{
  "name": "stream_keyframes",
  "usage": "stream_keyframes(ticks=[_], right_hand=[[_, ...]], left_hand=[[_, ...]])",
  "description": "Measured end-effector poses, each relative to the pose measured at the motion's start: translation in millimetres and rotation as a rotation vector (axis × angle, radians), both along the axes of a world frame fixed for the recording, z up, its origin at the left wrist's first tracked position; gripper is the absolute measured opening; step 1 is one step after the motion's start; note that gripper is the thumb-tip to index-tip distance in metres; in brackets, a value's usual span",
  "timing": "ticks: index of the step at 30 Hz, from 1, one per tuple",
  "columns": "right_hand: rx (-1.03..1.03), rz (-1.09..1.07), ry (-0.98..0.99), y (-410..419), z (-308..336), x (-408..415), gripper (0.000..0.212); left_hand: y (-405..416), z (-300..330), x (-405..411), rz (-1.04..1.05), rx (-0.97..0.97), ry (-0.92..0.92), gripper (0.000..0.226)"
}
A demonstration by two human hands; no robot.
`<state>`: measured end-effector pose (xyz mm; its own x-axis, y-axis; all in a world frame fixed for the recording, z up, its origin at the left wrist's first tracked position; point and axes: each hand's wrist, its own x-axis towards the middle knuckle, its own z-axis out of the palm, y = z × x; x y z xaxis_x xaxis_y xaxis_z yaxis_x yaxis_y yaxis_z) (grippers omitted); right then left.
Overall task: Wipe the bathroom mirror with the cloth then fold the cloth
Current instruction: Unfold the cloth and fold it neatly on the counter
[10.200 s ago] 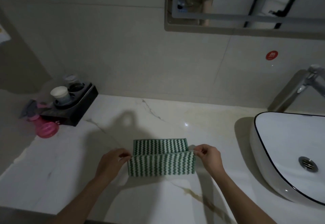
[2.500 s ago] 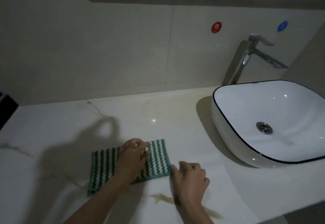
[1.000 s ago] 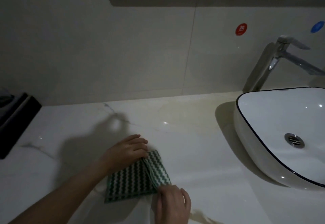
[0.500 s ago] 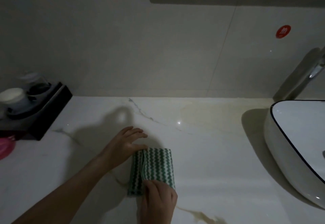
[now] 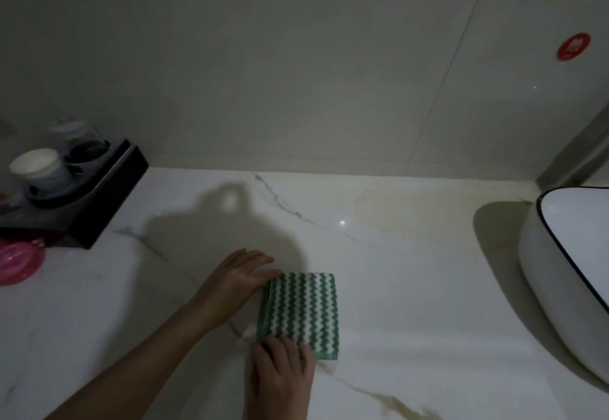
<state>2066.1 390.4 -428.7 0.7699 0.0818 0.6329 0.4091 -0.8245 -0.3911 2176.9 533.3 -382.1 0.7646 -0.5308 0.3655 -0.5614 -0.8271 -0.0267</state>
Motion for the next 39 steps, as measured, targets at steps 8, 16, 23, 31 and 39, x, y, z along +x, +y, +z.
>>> stream_keyframes(ticks=[8,16,23,31,39], right_hand=[[0.072,0.073,0.065,-37.0,32.1,19.6,0.029],[-0.098,0.069,0.314,-38.7,64.0,85.8,0.027],[-0.288,0.213,0.635,-31.7,68.9,115.4,0.031],[-0.258,0.213,0.58,-26.6,61.9,118.0,0.026],[-0.002,0.237,0.425,-20.0,62.7,120.1,0.005]], left_hand=[[13.7,-0.6,-43.7,0.332,-0.4,0.206,0.036],[-27.5,11.7,-106.1,0.652,-0.71,0.266,0.016],[-51.8,-7.2,-133.8,0.83,-0.559,0.252,0.026],[-67.0,-6.6,-132.0,0.945,-0.478,0.035,0.027],[-69.3,-14.4,-131.4,0.957,-0.506,-0.01,0.023]])
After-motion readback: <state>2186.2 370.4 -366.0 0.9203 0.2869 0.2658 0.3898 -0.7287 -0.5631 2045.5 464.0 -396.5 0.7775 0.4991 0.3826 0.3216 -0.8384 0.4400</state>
